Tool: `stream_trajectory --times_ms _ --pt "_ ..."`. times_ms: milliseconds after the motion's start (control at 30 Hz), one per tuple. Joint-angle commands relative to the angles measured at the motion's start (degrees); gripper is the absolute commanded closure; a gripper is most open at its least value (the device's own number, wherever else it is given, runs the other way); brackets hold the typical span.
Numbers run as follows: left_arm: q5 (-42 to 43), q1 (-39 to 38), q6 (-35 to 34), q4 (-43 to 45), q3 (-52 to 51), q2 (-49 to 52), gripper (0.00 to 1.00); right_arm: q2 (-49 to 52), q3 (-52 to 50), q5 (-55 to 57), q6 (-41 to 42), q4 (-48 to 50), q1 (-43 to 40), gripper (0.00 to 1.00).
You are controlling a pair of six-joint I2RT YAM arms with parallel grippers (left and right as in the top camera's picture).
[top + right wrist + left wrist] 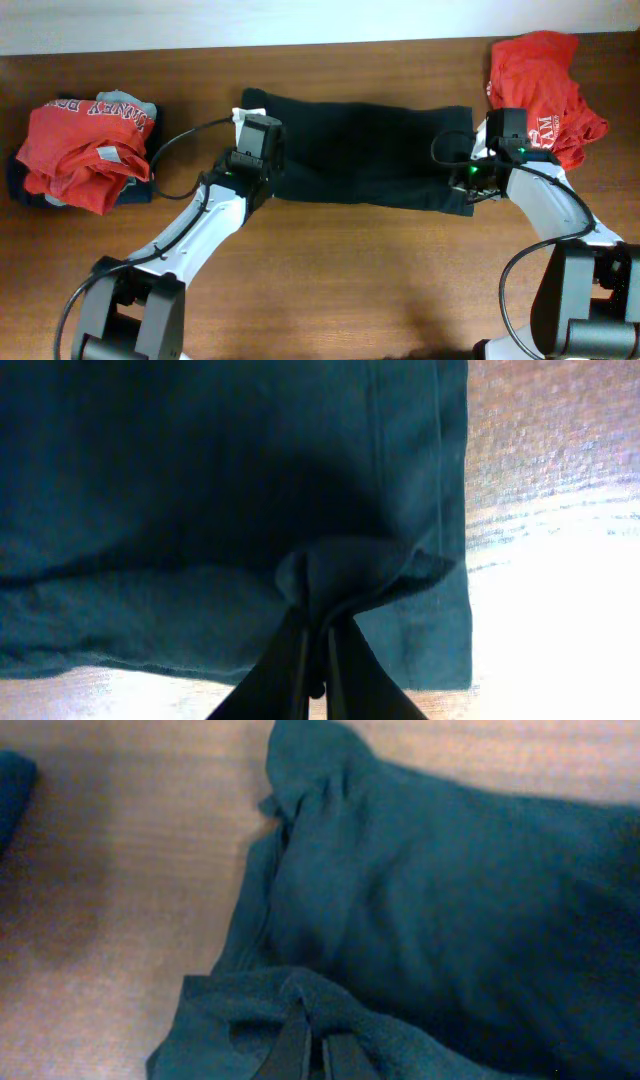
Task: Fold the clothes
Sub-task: 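Lift the bottom hem with both grippers and fold it up toward the top edge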
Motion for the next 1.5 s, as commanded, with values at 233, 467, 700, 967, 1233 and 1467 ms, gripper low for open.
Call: stream_trajectory --times_ms 233,467,700,967,1233,1467 --pt "-1.0 0.0 0.7 5.8 0.6 2.6 0.99 2.4 1.0 0.1 0.1 4.4 -0.2 0.94" --pt "-4.2 0.0 0.7 8.4 0.6 4.0 0.99 4.6 1.0 0.1 0.3 7.6 -0.2 0.94" --pt "-5.3 0.1 0.7 10.3 0.6 4.0 0.77 4.5 1.0 0.1 2.0 11.0 -0.2 0.85" --pt "-5.4 1.6 0.7 10.8 0.6 4.0 0.01 4.5 1.0 0.1 2.0 13.4 -0.2 0.19" --pt "-0.5 2.9 1.0 -1.5 6.3 3.8 0.01 3.4 2.8 -6.9 1.7 9.4 -0.2 0.19" --pt "2.2 3.2 5.4 -16.6 18.2 3.8 0.01 2.0 12.2 -8.9 -3.1 -2.5 -0.1 0.2"
